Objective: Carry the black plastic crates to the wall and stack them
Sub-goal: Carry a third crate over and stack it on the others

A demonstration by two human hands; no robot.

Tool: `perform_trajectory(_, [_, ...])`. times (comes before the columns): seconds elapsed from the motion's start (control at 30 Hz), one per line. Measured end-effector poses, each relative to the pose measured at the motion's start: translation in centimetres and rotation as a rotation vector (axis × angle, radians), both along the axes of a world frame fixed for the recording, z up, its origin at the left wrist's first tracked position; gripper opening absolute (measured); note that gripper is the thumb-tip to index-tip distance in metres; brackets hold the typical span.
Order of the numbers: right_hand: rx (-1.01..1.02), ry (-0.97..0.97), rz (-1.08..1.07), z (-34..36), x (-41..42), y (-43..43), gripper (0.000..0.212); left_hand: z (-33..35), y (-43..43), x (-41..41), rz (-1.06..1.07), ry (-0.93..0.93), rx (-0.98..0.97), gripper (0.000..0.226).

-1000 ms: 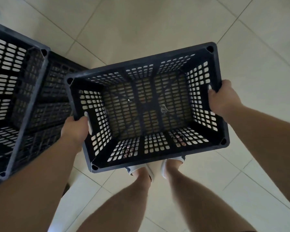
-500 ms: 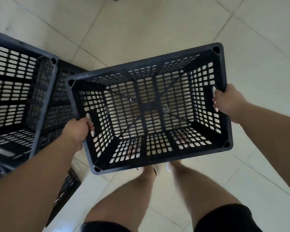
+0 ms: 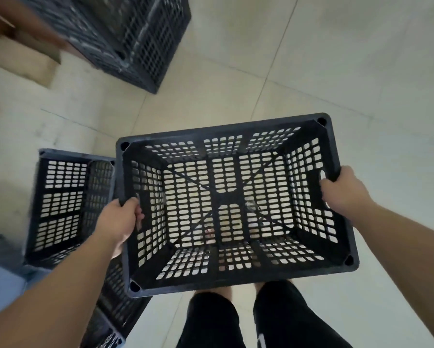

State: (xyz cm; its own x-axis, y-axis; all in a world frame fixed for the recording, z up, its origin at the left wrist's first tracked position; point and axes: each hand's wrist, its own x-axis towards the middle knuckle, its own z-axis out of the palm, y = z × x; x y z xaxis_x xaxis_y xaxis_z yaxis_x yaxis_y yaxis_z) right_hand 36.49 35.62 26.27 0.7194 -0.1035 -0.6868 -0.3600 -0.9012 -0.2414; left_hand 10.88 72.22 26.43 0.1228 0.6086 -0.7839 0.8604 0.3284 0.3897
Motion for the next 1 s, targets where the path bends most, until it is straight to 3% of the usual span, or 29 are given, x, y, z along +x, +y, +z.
perform_trajectory(0.23, [-0.039,-0.160,-0.153,13.4,-5.3,-6.8,0.027,11.2,-2.7,2.7,-0.191,-0.085,0.040,0.024])
perform_trajectory(0.53, [-0.068,-0.311,-0.379,25.2,-12.8,-16.3,0.030,22.7,-8.5,6.7,-0.474,-0.219,0.050,0.022])
perform_trajectory(1.0, [-0.099,-0.375,-0.736,34.5,-20.0,-40.6,0.033,33.6,-33.7,15.9,-0.906,-0.312,0.136,0.029])
